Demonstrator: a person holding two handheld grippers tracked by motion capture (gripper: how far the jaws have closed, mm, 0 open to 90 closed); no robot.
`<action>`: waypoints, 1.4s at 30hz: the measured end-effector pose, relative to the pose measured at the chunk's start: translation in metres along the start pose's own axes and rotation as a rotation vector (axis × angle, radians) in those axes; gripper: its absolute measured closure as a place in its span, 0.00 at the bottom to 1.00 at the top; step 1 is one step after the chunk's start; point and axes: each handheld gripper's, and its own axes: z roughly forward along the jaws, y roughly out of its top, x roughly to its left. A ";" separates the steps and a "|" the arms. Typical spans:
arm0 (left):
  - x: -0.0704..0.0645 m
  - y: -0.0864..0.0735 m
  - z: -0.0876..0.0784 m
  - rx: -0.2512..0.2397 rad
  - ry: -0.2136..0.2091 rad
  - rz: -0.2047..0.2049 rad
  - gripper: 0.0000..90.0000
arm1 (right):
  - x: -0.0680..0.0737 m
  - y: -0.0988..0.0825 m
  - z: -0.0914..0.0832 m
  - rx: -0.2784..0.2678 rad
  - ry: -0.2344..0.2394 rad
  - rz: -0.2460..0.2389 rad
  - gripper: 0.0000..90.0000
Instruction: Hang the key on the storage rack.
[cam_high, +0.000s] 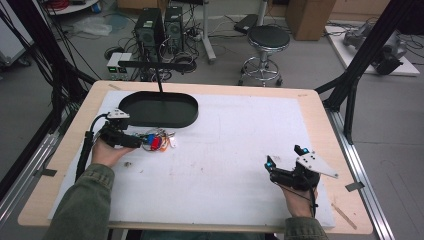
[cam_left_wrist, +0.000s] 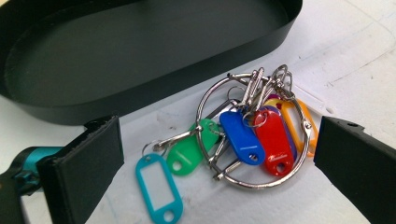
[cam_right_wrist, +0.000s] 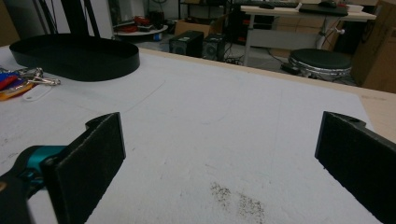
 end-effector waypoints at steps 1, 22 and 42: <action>0.000 0.000 0.000 0.000 0.000 0.000 0.06 | 0.000 0.000 0.000 -0.002 0.000 0.001 0.01; -0.021 0.000 0.035 0.073 -0.040 0.024 0.12 | 0.000 0.000 0.000 -0.003 -0.016 -0.012 0.01; -0.025 -0.005 0.039 0.097 -0.001 0.031 0.92 | -0.001 0.000 0.001 -0.008 -0.022 -0.018 0.01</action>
